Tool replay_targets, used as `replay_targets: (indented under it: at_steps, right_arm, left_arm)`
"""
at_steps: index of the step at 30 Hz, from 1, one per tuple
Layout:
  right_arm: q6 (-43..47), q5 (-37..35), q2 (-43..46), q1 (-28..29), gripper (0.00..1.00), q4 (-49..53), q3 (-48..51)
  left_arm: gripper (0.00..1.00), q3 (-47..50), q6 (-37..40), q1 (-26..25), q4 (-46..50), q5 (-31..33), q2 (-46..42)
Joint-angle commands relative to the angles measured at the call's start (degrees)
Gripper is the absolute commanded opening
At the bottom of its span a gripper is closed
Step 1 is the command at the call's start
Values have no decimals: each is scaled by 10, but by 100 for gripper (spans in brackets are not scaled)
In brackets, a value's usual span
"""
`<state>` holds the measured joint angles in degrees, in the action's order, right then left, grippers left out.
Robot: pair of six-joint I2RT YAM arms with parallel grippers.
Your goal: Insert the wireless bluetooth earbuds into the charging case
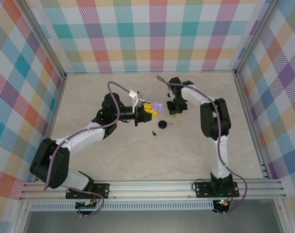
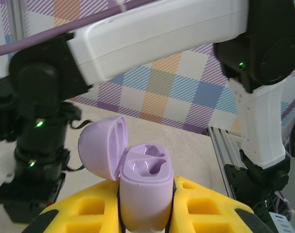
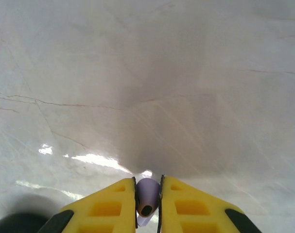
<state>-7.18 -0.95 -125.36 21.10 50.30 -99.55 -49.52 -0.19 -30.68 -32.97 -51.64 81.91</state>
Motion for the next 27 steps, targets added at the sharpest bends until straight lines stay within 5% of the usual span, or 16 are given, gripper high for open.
replay_targets:
  at_steps: [1,10,27]
  right_arm:
    - [-19,44,72,-20,15,-84,44]
    - [-27,133,201,-62,13,-206,170]
    - [-7,219,387,-63,13,-278,255]
  left_arm:
    - [2,-4,-14,-1,-16,22,1]
    - [2,-8,-49,2,-21,92,20]
    - [2,-12,-127,7,-64,142,59]
